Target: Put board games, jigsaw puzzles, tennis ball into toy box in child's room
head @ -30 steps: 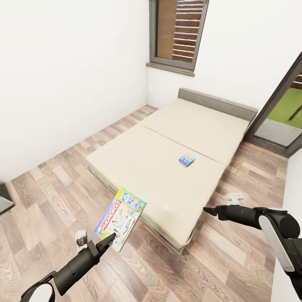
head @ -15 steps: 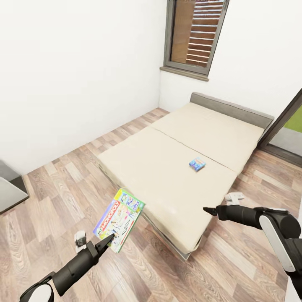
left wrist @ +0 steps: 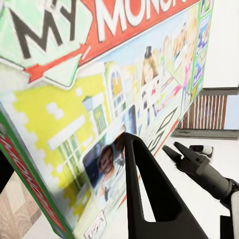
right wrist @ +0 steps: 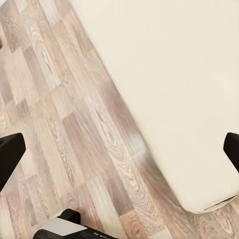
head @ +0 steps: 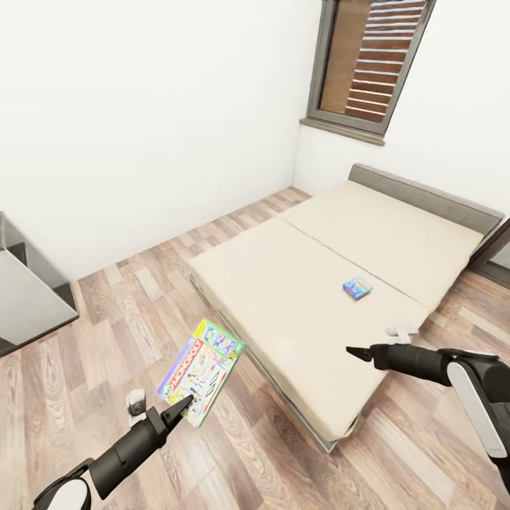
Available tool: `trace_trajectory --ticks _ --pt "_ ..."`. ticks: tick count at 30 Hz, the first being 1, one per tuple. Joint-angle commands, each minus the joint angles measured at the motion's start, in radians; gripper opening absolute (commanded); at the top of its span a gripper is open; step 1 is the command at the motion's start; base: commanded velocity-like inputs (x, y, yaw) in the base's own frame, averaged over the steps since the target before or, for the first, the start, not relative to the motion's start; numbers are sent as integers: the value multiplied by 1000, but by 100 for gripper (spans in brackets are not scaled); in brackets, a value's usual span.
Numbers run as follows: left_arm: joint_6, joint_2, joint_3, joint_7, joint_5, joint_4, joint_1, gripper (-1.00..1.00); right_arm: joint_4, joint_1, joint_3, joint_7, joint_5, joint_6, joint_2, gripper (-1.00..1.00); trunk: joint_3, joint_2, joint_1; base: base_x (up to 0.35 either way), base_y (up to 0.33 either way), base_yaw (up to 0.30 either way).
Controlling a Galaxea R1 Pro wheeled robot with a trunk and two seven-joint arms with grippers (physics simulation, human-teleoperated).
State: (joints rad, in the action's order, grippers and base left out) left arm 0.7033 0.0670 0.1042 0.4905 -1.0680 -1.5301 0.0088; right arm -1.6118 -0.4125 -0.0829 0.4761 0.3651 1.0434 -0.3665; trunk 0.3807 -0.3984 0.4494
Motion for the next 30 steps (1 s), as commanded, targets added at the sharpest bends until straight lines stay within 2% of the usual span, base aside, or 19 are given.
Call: trace_trajectory --ticks 1,7,20,30 --pt "8 0 1 -6 -6 0 -2 -100 0 -1 -4 11 -8 4 0 100 0 -2 1 0 0 253" --pt "13 -2 -1 -38 -8 2 -6 -100 0 -1 -8 14 -8 4 0 100 -4 -2 1 0 0 259" --pt "11 -8 1 -60 -9 4 -7 -100 0 -2 -10 15 -8 4 1 100 -14 -2 1 0 0 264" --pt "12 -7 2 -57 -18 26 -7 -100 0 -2 -39 15 -9 4 -2 100 -20 -2 1 0 0 271"
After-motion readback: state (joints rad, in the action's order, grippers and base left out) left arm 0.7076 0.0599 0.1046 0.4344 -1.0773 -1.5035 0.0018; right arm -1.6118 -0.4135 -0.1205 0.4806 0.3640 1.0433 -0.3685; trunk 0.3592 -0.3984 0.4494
